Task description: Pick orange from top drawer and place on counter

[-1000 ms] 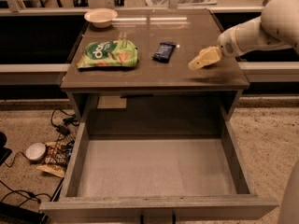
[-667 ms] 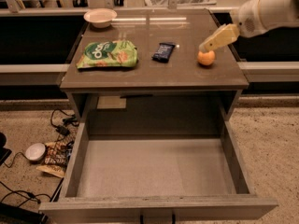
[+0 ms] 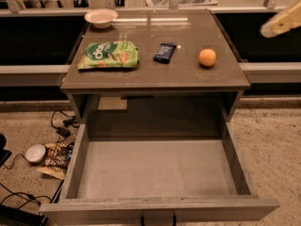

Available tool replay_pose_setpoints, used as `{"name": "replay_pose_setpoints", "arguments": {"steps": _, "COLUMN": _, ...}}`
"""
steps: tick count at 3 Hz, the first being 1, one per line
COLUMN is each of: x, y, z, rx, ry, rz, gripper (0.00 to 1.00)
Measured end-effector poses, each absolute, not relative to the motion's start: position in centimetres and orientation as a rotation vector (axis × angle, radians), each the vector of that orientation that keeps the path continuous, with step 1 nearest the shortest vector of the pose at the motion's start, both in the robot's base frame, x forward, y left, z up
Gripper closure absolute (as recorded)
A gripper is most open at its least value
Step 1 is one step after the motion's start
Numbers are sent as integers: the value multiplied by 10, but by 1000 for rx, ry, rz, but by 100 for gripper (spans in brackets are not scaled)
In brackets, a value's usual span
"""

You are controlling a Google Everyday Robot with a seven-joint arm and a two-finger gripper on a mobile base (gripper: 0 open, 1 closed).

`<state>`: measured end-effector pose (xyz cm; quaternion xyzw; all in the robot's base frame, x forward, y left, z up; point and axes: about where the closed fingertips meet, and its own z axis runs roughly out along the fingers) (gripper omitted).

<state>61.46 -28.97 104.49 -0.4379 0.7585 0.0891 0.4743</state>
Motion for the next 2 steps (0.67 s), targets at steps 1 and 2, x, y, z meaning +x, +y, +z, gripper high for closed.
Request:
{"name": "replay_pose_setpoints", "arguments": {"steps": 1, "x": 569, "y": -340, "z": 1066, "rx": -1030, "ry": 1851, "rz": -27, "gripper": 0}}
{"name": "replay_pose_setpoints", "arguments": {"steps": 2, "x": 516, "y": -349, "z": 1095, "rx": -996, "ry": 1804, "rz": -273, "gripper": 0}}
